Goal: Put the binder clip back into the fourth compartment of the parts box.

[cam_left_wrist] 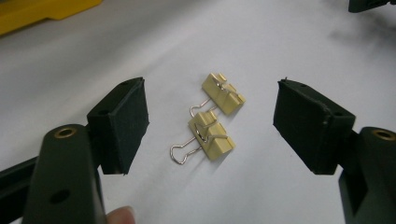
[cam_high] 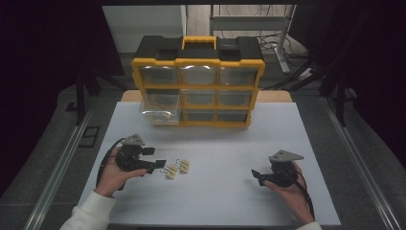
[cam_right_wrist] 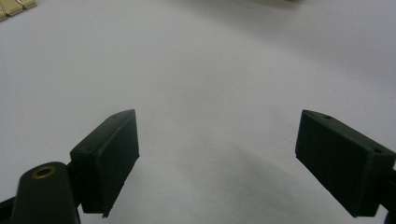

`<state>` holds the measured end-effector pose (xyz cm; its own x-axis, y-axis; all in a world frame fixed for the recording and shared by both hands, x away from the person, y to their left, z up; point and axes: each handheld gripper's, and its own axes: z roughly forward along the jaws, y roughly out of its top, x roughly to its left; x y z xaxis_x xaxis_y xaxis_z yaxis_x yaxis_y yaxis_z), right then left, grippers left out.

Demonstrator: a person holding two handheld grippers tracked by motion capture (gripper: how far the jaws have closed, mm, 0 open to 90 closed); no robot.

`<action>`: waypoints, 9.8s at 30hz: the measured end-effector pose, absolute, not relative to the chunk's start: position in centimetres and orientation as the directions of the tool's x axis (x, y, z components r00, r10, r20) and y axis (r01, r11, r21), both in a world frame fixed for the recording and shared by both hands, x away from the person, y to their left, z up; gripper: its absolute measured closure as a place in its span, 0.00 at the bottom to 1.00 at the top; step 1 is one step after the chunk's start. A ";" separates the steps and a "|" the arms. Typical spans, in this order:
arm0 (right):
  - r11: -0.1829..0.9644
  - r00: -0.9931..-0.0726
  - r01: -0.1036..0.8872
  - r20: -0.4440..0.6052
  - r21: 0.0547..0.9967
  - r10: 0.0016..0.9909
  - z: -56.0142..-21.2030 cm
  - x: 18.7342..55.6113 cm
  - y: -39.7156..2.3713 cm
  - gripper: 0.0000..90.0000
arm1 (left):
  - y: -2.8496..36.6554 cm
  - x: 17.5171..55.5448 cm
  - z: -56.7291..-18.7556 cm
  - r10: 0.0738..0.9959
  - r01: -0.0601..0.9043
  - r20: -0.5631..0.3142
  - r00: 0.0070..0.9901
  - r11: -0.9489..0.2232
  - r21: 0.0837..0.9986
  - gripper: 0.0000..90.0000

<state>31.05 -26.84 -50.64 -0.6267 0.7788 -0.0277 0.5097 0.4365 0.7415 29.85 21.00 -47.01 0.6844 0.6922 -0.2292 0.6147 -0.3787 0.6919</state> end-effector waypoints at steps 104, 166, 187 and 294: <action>0.440 -0.625 0.510 -0.033 0.739 0.780 -50.7 31.1 -26.7 0.16 | 19.7 30.8 -49.6 0.614 0.644 -0.326 0.719 -0.412 0.645 0.98; 0.403 -0.632 0.498 0.003 0.768 0.775 -50.1 30.7 -27.1 0.15 | 22.0 29.6 -43.9 0.641 0.507 -0.243 0.728 -0.265 0.820 0.98; 0.394 -0.632 0.493 0.007 0.776 0.775 -49.9 30.6 -27.2 0.15 | 22.4 29.7 -42.3 0.658 0.466 -0.222 0.720 -0.221 0.857 0.98; 0.391 -0.625 0.493 0.003 0.777 0.781 -49.7 30.5 -27.2 0.15 | 22.6 31.9 -35.9 0.724 0.324 -0.132 0.677 -0.132 0.937 0.98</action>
